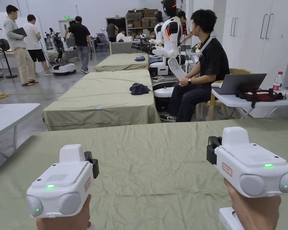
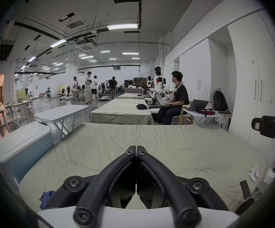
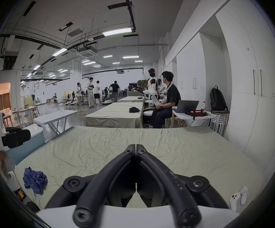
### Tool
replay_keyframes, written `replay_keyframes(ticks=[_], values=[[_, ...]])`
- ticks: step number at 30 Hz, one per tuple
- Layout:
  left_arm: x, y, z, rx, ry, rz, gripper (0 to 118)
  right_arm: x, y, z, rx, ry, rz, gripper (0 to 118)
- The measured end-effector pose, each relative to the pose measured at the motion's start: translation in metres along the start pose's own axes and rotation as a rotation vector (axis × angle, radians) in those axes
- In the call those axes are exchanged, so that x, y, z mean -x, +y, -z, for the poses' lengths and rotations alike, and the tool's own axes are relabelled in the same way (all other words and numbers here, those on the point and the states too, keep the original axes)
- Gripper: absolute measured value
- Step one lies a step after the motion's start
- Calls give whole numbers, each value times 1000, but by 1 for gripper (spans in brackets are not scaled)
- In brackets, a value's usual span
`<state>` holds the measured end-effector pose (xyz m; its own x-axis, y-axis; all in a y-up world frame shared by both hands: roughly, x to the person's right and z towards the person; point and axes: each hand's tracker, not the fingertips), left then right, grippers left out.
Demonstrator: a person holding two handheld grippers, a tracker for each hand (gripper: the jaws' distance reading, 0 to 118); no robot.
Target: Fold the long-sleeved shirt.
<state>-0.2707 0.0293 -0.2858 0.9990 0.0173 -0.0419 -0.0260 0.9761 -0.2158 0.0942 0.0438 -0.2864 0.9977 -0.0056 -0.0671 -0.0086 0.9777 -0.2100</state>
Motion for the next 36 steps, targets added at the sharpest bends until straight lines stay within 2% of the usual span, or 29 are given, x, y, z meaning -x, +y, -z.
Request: replay_keyframes(ticks=[36], values=[[-1,-2,3,7,-5,3,0,-1,-3,2,13,-1,0,2]])
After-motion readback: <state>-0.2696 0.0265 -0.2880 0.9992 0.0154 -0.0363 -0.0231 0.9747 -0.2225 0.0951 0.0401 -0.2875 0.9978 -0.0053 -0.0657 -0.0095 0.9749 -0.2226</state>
